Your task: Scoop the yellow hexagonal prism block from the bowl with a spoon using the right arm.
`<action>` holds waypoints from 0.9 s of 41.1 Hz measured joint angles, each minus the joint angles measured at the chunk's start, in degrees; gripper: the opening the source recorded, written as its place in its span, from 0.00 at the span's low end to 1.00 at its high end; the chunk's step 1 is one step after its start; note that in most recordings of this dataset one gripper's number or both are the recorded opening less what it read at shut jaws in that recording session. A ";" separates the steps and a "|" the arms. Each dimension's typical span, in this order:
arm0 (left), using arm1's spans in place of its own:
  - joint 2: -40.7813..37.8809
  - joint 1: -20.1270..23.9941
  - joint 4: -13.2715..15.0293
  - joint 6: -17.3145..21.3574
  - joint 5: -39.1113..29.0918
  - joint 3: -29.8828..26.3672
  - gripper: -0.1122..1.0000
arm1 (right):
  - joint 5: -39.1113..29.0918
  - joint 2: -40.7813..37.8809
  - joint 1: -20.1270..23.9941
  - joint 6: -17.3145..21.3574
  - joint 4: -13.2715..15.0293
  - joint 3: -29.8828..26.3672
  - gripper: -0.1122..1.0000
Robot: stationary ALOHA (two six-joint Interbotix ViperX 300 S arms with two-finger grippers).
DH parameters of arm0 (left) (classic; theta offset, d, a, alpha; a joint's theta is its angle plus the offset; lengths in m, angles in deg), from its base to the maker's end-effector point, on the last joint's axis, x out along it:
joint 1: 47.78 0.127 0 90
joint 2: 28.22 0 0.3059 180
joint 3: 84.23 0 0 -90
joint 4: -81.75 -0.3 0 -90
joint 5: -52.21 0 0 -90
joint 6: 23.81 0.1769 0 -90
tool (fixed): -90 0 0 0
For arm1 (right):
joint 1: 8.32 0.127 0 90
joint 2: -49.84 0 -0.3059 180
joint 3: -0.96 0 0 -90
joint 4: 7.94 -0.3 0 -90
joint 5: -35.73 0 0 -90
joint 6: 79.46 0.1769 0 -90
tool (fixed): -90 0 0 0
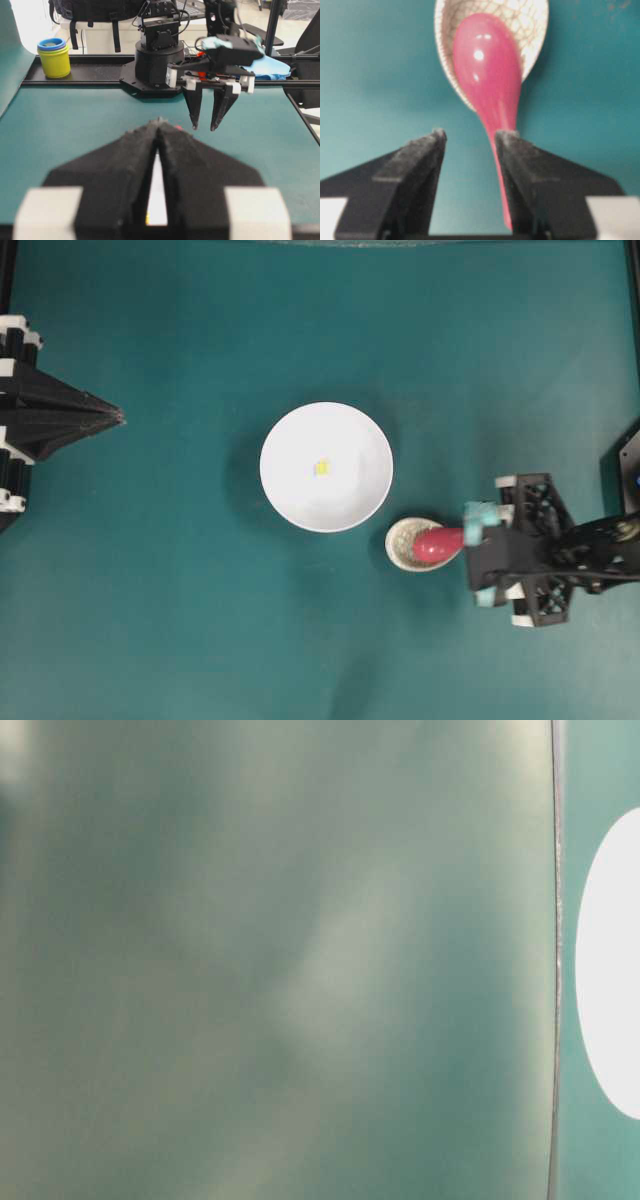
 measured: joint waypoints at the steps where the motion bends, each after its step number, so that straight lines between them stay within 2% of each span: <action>1: 0.00 0.00 0.09 0.00 0.00 0.00 0.16 | 0.62 0.79 0.00 1.14 0.09 0.88 0.54; 6: 0.00 -0.09 0.09 0.00 0.00 0.00 0.16 | 1.93 3.34 0.00 5.45 1.41 3.96 0.54; 9: 0.00 0.00 0.09 0.00 0.09 0.00 0.16 | 2.20 3.69 -0.18 6.68 2.64 4.75 0.54; 16: 0.00 0.00 0.09 0.00 0.26 0.00 0.16 | 2.99 3.69 -1.93 6.86 4.92 4.92 0.54; 22: 0.00 0.00 0.09 0.00 0.26 0.00 0.16 | 4.83 3.25 -3.78 6.86 5.27 5.10 0.54; 37: 0.00 -0.09 0.00 0.00 0.18 0.00 0.16 | 7.91 -2.46 -4.13 6.86 5.36 5.01 0.54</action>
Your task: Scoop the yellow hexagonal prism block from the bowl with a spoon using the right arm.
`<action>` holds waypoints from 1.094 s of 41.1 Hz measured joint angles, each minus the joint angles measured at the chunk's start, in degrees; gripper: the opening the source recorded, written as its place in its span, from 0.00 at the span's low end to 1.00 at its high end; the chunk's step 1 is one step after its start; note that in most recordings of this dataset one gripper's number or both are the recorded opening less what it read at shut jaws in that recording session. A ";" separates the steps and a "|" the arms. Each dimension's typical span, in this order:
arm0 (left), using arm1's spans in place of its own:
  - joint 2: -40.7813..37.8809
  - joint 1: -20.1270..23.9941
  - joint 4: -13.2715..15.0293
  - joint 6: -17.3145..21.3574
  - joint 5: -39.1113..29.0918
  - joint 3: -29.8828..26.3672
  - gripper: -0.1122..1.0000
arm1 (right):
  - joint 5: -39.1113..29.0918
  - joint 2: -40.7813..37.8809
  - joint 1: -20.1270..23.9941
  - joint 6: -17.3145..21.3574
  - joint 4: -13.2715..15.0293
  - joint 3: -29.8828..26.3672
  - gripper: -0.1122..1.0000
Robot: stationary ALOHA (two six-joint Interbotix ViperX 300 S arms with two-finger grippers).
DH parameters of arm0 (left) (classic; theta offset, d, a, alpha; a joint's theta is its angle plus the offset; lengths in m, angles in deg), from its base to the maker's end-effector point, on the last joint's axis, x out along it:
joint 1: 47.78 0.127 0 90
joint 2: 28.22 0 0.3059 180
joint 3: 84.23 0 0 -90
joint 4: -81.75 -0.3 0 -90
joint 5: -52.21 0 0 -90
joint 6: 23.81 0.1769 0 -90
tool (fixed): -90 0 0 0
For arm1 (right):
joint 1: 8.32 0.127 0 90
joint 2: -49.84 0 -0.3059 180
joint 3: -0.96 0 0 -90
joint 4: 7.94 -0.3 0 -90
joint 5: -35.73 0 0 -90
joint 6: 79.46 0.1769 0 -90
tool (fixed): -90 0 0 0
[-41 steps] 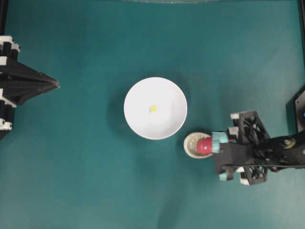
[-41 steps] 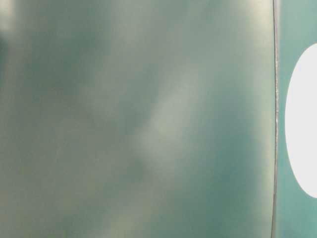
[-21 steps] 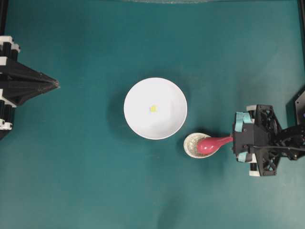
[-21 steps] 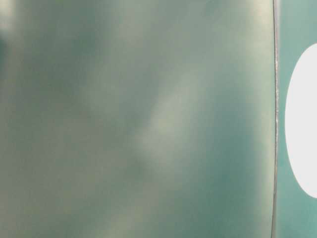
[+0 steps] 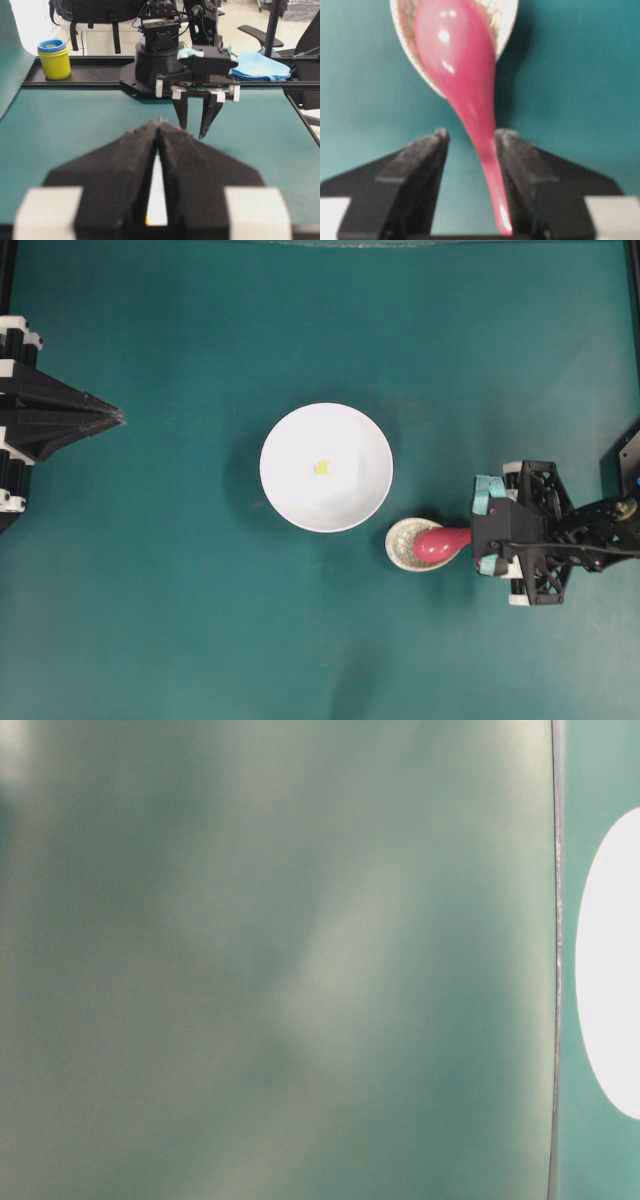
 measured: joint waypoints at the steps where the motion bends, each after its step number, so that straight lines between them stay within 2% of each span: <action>1: 0.00 0.09 0.09 0.00 0.09 0.00 0.16 | 0.00 -0.35 -0.09 0.00 0.09 -0.09 0.54; 13: 0.00 0.09 0.00 -0.09 0.09 0.00 0.16 | -0.79 -1.41 -0.70 0.00 0.35 -0.88 0.54; 22: 0.00 0.09 0.09 0.00 0.09 0.00 0.16 | -3.78 -3.16 -0.70 0.09 0.35 -2.46 0.54; 32: 0.00 0.09 0.09 0.00 0.09 0.00 0.16 | -5.45 -4.66 -0.79 0.09 1.76 -3.96 0.53; 45: 0.00 0.00 0.09 0.00 0.09 0.00 0.16 | -5.45 -4.92 -0.70 0.00 2.64 -4.48 0.35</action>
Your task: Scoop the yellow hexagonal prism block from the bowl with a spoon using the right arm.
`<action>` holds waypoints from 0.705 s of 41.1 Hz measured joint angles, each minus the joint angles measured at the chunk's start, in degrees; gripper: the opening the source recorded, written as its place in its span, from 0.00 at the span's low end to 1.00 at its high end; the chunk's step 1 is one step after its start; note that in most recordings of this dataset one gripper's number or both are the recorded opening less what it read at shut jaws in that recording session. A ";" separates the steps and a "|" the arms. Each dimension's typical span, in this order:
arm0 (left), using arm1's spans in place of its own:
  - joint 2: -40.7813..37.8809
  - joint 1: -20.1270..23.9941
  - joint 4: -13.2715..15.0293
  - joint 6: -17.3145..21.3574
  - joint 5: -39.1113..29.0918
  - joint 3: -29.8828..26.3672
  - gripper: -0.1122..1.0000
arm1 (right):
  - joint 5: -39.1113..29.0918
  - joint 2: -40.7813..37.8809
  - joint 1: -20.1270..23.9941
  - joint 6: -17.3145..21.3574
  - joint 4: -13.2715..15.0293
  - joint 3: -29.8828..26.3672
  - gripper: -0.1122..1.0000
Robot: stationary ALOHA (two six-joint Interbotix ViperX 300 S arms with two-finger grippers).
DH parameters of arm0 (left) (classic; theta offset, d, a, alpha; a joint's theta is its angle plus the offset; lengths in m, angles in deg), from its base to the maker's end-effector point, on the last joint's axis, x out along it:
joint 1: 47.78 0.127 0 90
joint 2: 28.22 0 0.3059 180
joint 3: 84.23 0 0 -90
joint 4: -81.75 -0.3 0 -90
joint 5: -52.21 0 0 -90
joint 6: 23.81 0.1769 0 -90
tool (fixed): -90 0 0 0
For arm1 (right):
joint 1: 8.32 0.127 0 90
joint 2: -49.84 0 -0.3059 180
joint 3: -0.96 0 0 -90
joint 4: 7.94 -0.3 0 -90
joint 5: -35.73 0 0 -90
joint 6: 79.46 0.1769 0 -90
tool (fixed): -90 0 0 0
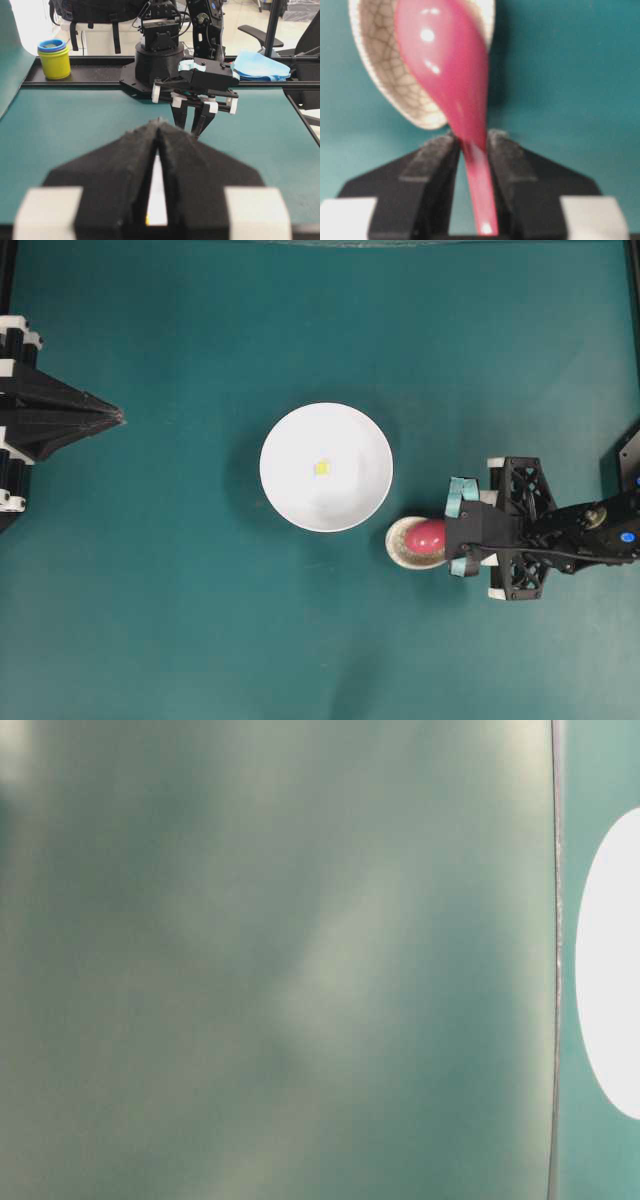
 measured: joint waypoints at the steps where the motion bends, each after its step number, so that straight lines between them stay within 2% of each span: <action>1: 0.00 0.00 -0.09 0.00 0.00 0.00 0.16 | 0.00 0.09 -0.09 0.00 0.18 0.00 0.35; 21: 0.00 0.09 0.00 0.00 -0.09 0.00 0.16 | -4.48 1.23 -0.09 0.00 1.05 -0.35 0.33; 29: 0.00 0.09 -0.09 0.00 0.00 0.00 0.16 | -4.48 2.11 -0.09 0.00 1.05 -0.44 0.22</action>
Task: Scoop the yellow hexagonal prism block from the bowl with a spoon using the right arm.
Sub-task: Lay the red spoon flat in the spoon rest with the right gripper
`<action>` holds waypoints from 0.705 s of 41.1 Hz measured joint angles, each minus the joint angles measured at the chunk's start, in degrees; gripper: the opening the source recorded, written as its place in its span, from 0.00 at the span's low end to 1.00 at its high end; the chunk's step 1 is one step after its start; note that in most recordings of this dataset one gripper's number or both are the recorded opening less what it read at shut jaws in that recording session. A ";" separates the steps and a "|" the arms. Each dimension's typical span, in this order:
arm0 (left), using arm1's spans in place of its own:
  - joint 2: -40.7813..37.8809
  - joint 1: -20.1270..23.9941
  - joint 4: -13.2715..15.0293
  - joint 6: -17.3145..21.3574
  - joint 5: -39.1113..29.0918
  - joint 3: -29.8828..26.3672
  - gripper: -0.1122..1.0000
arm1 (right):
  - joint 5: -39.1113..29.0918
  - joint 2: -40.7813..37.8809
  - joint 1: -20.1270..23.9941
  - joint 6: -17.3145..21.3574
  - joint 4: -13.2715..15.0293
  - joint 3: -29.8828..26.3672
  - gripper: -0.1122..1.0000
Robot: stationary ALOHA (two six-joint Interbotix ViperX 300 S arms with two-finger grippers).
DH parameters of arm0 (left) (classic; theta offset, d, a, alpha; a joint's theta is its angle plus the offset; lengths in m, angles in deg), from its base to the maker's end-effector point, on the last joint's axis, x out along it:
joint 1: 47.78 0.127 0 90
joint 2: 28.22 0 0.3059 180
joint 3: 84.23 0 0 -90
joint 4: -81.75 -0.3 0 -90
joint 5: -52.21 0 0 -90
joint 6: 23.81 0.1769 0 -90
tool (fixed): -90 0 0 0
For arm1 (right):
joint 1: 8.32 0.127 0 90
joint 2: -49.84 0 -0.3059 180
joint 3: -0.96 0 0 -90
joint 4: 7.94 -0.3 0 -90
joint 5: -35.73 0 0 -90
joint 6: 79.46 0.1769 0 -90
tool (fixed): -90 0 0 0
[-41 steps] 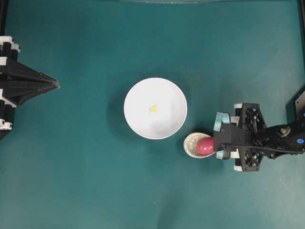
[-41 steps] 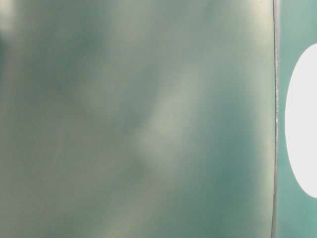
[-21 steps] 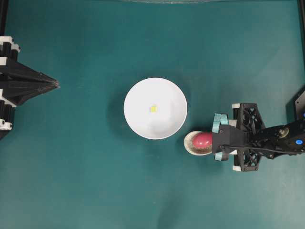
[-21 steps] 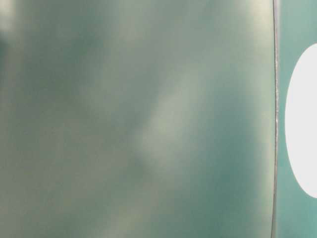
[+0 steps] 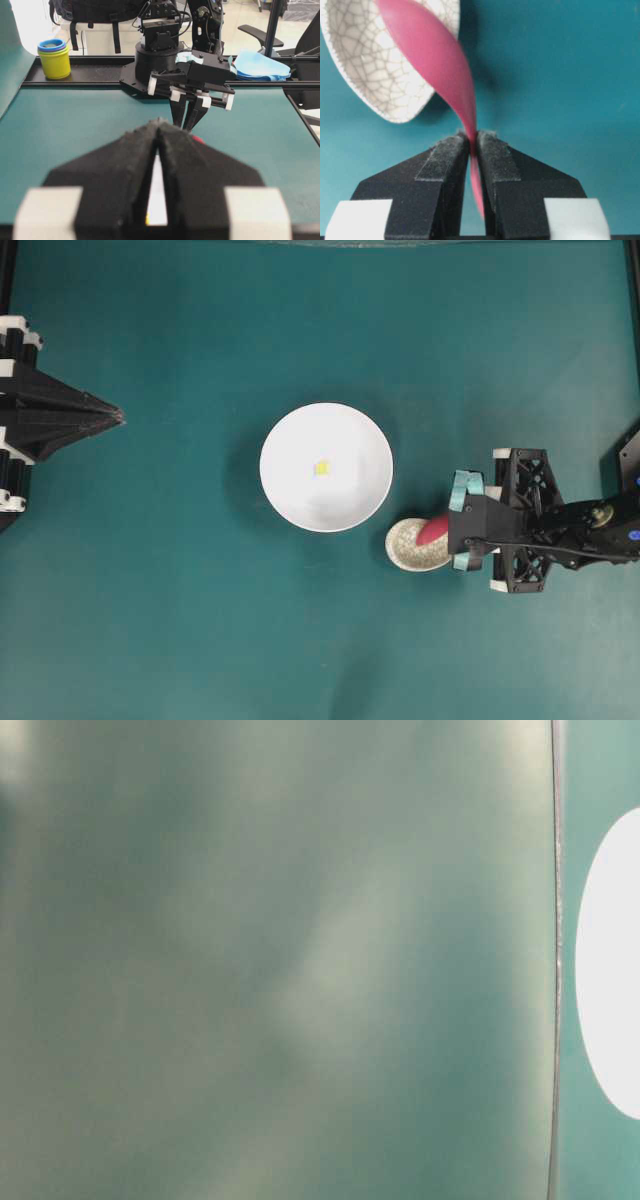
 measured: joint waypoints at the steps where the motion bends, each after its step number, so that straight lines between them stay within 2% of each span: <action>1: 0.00 0.00 0.00 0.00 -0.09 0.00 0.16 | 0.00 0.00 0.00 0.09 0.00 0.09 0.20; 11: 0.00 0.00 0.09 0.00 -0.09 0.00 0.16 | 0.18 1.23 0.00 0.00 -0.09 0.09 0.19; 19: 0.00 0.00 0.09 0.00 -0.09 0.00 0.16 | 0.44 5.71 0.00 0.00 -0.26 0.09 0.19; 24: 0.00 -0.09 0.09 0.00 -0.09 0.00 0.16 | 3.25 8.88 -0.09 0.00 -2.02 0.09 0.19; 29: 0.00 -0.09 0.00 0.00 -0.09 0.00 0.16 | 7.47 10.99 -0.09 0.00 -5.10 0.18 0.19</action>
